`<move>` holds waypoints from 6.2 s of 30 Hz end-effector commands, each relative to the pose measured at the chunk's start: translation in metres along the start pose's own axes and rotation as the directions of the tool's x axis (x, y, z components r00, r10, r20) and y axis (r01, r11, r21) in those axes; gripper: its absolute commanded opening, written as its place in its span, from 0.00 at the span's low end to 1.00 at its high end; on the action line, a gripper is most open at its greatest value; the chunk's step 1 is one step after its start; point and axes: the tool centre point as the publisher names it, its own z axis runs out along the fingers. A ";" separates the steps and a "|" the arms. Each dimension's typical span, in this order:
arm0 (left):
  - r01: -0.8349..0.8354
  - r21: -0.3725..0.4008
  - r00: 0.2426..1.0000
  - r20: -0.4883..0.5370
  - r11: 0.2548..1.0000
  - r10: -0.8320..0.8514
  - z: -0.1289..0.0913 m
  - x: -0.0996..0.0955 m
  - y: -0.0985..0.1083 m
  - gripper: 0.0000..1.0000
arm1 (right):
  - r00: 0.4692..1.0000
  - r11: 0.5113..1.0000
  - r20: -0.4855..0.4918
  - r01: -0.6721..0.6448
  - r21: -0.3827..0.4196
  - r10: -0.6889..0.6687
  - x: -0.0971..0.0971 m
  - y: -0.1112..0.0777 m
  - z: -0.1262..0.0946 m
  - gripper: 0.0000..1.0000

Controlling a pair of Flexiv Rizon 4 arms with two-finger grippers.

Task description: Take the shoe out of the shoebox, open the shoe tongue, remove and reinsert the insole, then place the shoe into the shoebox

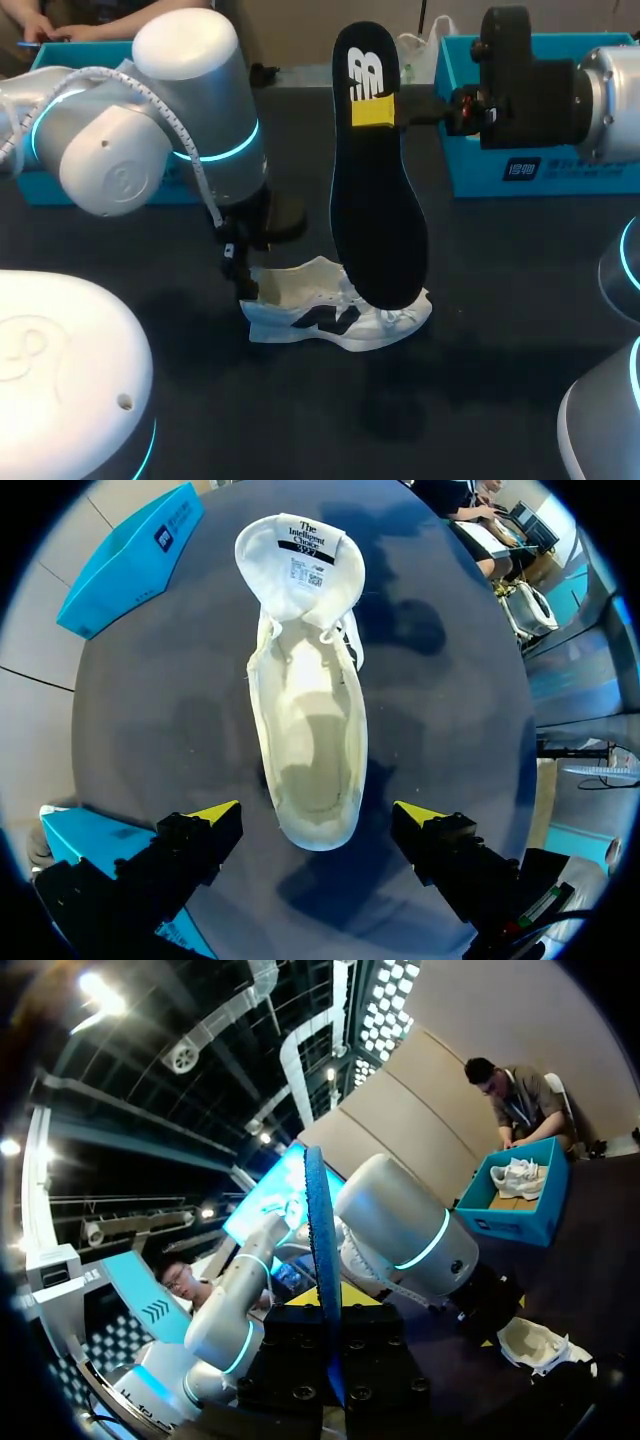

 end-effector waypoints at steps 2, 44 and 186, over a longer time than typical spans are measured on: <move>-0.009 -0.011 1.000 0.004 1.000 0.010 -0.002 0.001 -0.002 1.00 | 1.000 1.000 0.002 -0.001 0.000 0.001 -0.001 0.001 0.004 0.00; 0.053 0.083 0.998 -0.049 0.995 -0.049 0.068 -0.047 -0.075 0.66 | 1.000 1.000 0.002 -0.001 0.000 0.001 -0.001 0.001 0.004 0.00; -0.963 0.251 0.046 -0.209 0.099 0.977 0.042 -0.057 -0.165 1.00 | 1.000 1.000 0.002 -0.001 0.000 0.001 -0.001 0.001 0.004 0.00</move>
